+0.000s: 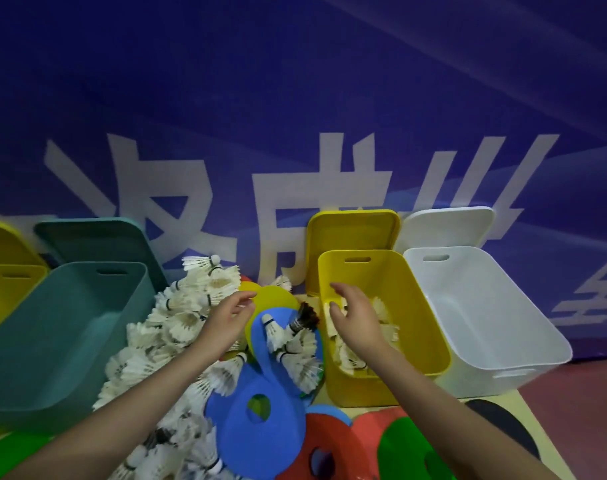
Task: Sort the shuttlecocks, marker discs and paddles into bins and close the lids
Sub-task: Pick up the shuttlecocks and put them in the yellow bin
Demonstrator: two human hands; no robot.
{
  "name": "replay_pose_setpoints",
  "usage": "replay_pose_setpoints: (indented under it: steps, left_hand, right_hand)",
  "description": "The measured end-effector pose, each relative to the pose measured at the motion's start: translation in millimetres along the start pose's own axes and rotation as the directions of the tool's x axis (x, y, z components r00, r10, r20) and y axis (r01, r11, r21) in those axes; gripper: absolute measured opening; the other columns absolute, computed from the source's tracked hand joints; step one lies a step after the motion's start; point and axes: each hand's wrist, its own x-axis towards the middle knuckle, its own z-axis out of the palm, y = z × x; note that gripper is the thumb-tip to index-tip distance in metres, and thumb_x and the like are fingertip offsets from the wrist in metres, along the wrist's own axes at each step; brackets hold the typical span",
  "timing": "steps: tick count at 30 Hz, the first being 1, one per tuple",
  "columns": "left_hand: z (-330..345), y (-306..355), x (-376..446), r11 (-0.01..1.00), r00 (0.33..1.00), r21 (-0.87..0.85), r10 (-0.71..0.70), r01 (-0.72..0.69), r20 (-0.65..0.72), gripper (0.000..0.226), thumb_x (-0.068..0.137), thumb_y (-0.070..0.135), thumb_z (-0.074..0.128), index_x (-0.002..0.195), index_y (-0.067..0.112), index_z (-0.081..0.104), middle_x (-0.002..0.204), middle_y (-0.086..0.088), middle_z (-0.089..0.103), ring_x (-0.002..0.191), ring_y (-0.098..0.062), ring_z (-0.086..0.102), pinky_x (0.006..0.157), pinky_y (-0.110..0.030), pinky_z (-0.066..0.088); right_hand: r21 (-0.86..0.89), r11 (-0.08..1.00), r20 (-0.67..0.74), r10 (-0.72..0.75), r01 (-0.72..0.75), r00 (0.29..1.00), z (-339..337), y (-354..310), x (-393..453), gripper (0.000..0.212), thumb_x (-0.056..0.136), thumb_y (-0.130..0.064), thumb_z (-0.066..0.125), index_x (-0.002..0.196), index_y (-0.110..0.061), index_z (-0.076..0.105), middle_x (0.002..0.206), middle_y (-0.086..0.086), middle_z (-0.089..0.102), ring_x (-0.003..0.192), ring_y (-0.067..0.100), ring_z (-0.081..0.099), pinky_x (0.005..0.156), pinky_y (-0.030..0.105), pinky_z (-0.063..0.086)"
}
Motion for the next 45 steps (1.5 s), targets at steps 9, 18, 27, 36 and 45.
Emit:
replay_pose_setpoints:
  steps: [9, 18, 27, 36, 45]
  left_hand:
    - [-90.1, -70.3, -57.1, 0.984, 0.997, 0.161, -0.068, 0.074, -0.044, 0.017, 0.093, 0.02, 0.057, 0.107, 0.027, 0.063, 0.111, 0.005, 0.062, 0.094, -0.002, 0.057, 0.075, -0.009, 0.039]
    - [-119.0, -115.4, -117.9, 0.921, 0.994, 0.389, -0.039, -0.005, 0.106, 0.033, 0.092, 0.044, 0.054, 0.125, 0.04, 0.05, 0.121, 0.015, 0.048, 0.112, -0.002, 0.048, 0.093, -0.021, 0.042]
    - [-135.8, -124.3, -122.6, 0.881, 0.954, 0.431, 0.069, -0.195, 0.291, 0.051, 0.09, 0.045, 0.056, 0.138, 0.042, 0.039, 0.138, 0.018, 0.041, 0.13, -0.001, 0.031, 0.11, -0.027, 0.03]
    - [-133.0, -126.0, -92.6, 0.76, 0.814, 0.518, 0.024, -0.392, 0.58, 0.069, 0.086, 0.043, 0.061, 0.143, 0.05, 0.024, 0.15, 0.017, 0.028, 0.139, -0.004, 0.021, 0.115, -0.03, 0.019]
    - [-128.1, -135.9, -63.4, 0.852, 0.868, 0.427, 0.061, -0.303, 0.493, 0.034, 0.094, 0.038, 0.053, 0.128, 0.045, 0.05, 0.121, 0.02, 0.053, 0.106, 0.004, 0.049, 0.097, -0.026, 0.045]
  right_hand:
    - [0.111, 0.991, 0.297, 0.042, -0.078, 0.954, 117.9, -73.3, -39.8, 0.032, 0.097, -0.023, 0.045, 0.127, -0.018, 0.058, 0.087, -0.004, 0.062, 0.074, 0.009, 0.055, 0.06, 0.022, 0.04]
    - [-0.248, 0.966, 0.451, 0.184, -0.075, 0.873, 192.0, -85.8, -56.6, 0.04, 0.101, -0.043, 0.033, 0.132, -0.023, 0.048, 0.141, 0.015, 0.037, 0.089, 0.034, 0.057, 0.071, 0.039, 0.044]
    - [-0.232, 0.934, 0.322, 0.339, -0.273, 0.884, 207.3, -104.1, -58.1, 0.035, 0.088, -0.049, 0.056, 0.103, -0.019, 0.049, 0.118, 0.011, 0.05, 0.08, 0.024, 0.06, 0.065, 0.033, 0.046]
    - [-0.037, 0.941, 0.268, 0.335, -0.337, 0.903, 188.3, -94.7, -69.9, 0.047, 0.091, -0.033, 0.055, 0.135, -0.021, 0.044, 0.124, 0.008, 0.055, 0.078, 0.015, 0.059, 0.061, 0.027, 0.044]
    - [0.082, 0.936, 0.222, 0.319, -0.343, 0.921, 177.6, -94.6, -78.5, 0.046, 0.094, -0.033, 0.056, 0.137, -0.021, 0.044, 0.129, 0.001, 0.054, 0.092, 0.013, 0.056, 0.08, 0.03, 0.047]
